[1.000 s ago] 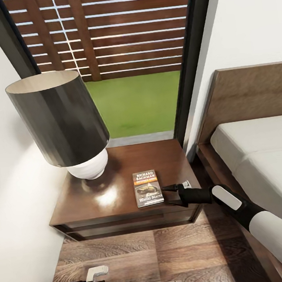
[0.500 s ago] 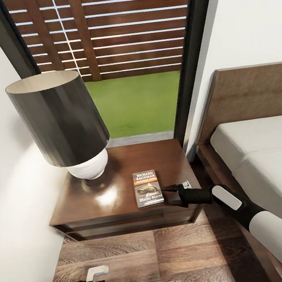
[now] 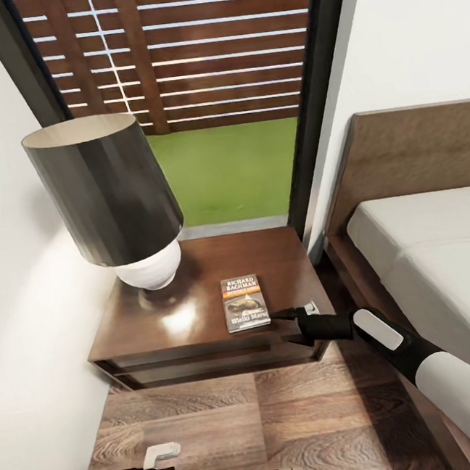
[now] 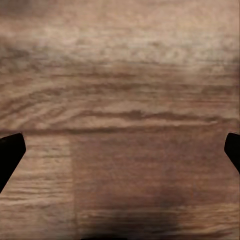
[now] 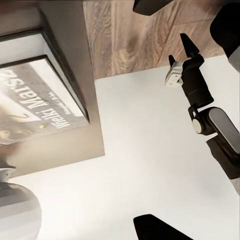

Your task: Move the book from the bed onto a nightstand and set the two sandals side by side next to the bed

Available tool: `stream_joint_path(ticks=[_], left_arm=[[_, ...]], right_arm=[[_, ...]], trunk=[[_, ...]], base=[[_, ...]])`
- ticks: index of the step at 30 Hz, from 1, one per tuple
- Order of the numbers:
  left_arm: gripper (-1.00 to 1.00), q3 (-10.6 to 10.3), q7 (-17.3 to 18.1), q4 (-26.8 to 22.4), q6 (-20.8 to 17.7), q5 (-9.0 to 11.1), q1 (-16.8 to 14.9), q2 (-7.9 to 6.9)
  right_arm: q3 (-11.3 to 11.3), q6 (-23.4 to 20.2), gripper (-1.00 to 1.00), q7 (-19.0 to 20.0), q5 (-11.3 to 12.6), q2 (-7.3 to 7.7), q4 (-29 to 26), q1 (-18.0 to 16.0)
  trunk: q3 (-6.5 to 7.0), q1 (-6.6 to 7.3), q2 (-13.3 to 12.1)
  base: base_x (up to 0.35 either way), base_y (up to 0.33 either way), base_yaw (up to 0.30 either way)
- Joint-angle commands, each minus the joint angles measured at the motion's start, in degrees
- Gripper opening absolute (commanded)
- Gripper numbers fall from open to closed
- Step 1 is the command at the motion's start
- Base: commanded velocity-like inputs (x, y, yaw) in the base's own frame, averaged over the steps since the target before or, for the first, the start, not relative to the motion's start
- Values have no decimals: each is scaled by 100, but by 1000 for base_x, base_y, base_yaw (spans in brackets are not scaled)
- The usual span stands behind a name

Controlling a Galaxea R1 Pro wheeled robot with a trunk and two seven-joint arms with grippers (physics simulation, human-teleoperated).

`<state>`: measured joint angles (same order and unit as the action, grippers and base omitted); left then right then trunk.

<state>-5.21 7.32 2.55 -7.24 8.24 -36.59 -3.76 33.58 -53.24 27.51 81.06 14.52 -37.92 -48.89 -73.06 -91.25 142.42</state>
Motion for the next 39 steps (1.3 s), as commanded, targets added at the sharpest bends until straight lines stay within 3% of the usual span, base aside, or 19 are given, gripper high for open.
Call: stream_joint_path(ticks=[1,5,33,37,39], left_arm=[[100,-47,24,10,-10,61,-6,-3],[100,-43,24,9,-7,68,-6,-14],[100,-27,-8,9,-14,66,-6,-37],[100,-25,-10,9,-14,68,-6,-37],[100,-26,-10,9,-14,66,-6,-37]], right_arm=[[26,4,100,53,-27,6,4,-7],[26,-26,100,53,-28,6,4,-7],[61,32,100,-1,-55,-10,4,-7],[53,38,100,-260,-54,-10,4,-7],[41,39,100,-658,-50,-10,4,-7]], trunk=[[-4,2,2],[-4,2,2],[499,617,-1121],[570,705,-1281],[606,749,-1362]], base=[[-67,0,0],[-32,0,0],[-1,0,0],[0,0,0],[0,0,0]])
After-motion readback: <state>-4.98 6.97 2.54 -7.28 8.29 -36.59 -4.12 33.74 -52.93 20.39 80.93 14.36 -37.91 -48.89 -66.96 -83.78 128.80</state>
